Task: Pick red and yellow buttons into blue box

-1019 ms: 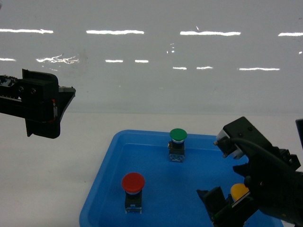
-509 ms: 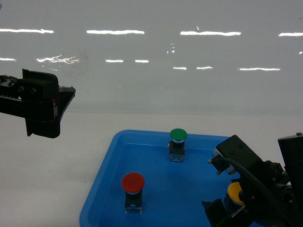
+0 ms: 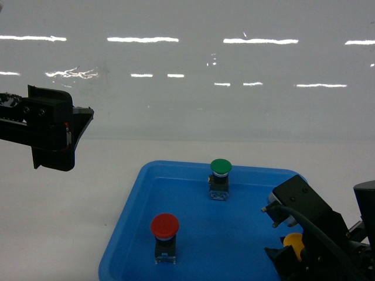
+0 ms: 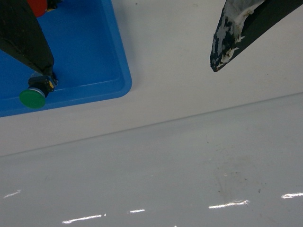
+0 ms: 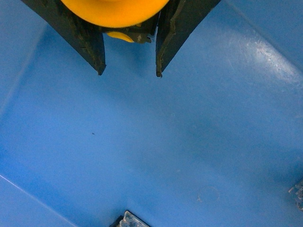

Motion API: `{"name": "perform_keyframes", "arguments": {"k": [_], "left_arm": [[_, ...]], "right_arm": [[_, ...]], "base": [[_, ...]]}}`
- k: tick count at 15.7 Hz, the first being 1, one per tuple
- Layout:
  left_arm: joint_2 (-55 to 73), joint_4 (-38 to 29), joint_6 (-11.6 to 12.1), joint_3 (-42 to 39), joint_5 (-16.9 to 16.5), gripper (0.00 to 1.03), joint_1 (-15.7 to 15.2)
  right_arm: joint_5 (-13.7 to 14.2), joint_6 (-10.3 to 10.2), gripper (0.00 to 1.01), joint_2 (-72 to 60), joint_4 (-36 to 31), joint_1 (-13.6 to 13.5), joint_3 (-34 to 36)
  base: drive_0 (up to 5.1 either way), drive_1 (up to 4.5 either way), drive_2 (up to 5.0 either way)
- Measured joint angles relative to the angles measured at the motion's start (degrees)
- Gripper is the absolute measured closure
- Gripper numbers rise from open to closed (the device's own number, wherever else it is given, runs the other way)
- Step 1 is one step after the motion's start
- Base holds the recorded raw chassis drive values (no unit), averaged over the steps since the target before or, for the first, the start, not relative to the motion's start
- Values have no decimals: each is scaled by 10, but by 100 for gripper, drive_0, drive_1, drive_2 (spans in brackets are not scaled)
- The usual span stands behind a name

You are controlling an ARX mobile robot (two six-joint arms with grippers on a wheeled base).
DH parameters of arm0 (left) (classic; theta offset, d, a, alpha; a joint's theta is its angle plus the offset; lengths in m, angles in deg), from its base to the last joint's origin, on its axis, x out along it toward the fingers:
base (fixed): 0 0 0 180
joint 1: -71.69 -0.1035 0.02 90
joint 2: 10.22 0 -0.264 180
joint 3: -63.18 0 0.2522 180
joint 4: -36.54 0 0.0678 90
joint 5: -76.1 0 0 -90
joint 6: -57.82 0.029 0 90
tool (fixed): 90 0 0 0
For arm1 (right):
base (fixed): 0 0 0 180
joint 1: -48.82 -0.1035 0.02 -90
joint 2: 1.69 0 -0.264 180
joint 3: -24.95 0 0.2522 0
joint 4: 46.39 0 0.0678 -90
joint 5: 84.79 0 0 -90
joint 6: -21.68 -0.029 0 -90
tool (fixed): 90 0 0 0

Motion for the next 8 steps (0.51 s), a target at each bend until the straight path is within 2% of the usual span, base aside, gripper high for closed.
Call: {"name": "perform_keyframes", "arguments": {"k": [1, 2, 4, 6, 7, 8], "left_arm": [[0, 0, 0, 0, 0, 5, 0], [0, 0, 0, 0, 0, 5, 0], [0, 0, 0, 0, 0, 5, 0], [0, 0, 0, 0, 0, 5, 0], [0, 0, 0, 0, 0, 5, 0], [0, 0, 0, 0, 0, 5, 0]], "right_arm": [[2, -7, 71, 10, -12, 4, 9], [3, -22, 71, 41, -34, 19, 23], [10, -35, 71, 91, -57, 40, 39], [18, -54, 71, 154, -57, 60, 61], [34, -71, 72, 234, -51, 75, 101], [44, -75, 72, 275, -47, 79, 120]], "base": [[0, 0, 0], [0, 0, 0], [0, 0, 0], [0, 0, 0], [0, 0, 0], [0, 0, 0]]}}
